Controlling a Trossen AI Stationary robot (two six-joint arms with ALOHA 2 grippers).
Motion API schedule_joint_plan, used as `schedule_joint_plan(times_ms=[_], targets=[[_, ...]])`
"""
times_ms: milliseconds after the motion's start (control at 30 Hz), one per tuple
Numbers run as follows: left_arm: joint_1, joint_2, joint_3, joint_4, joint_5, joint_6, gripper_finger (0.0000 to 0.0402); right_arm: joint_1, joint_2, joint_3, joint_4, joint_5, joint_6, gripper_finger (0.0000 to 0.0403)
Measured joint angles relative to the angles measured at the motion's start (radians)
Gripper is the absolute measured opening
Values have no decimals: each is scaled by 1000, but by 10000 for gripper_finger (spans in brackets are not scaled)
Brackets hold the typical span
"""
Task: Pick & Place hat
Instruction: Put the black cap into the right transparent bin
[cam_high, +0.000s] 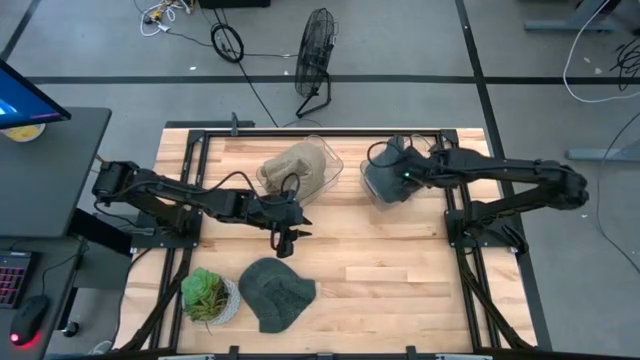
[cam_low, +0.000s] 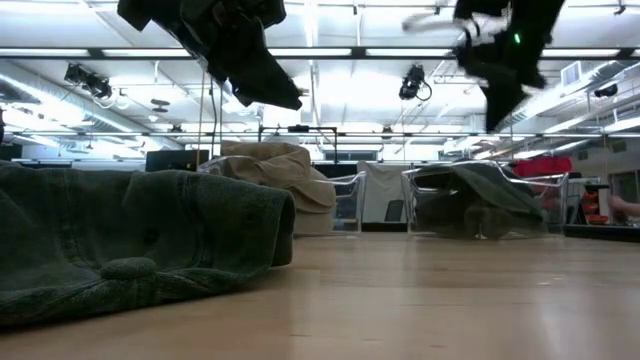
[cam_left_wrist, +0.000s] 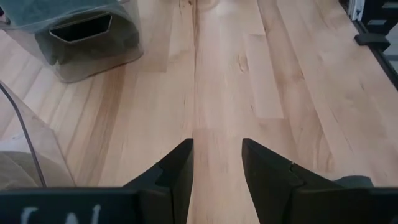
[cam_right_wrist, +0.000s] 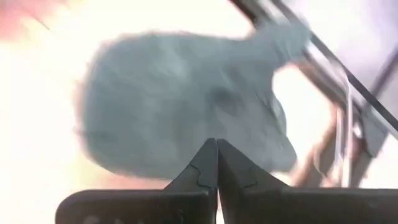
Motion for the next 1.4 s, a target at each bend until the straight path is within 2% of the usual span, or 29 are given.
schedule_joint_plan(times_ms=[133, 200, 267, 500, 633, 700, 767, 867, 1033, 1267, 1400], targets=[[-25, -21, 55, -116, -1, 0, 138, 91, -1, 39, 105, -9, -6, 2], [-46, -21, 106, -225, 0, -10, 133, 138, 4, 39, 175, -22, -18, 2], [-73, -17, 152, -339, 0, -55, 126, 186, 19, 39, 235, -26, -40, 2], [-208, -9, 173, -464, 1, -258, 116, 307, 112, 39, 394, -29, -168, 5], [-301, 12, 172, -451, 2, -290, 134, 330, 166, 39, 422, -28, -231, 15], [-331, 38, 176, -396, 2, -300, 151, 333, 192, 39, 420, -27, -231, 20], [-354, 67, 173, -413, -7, -316, 170, 333, 216, 39, 435, -25, -230, 23], [-357, 127, 174, -412, -48, -340, 200, 333, 244, 38, 450, -25, -261, 28], [-339, 202, 172, -448, -69, -348, 235, 343, 266, 39, 484, -25, -421, 47], [-339, 217, 174, -484, 26, -410, 241, 347, 274, 38, 487, -92, -518, 112], [-347, 211, 174, -476, 33, -423, 233, 347, 295, 39, 533, -104, -523, 152]])
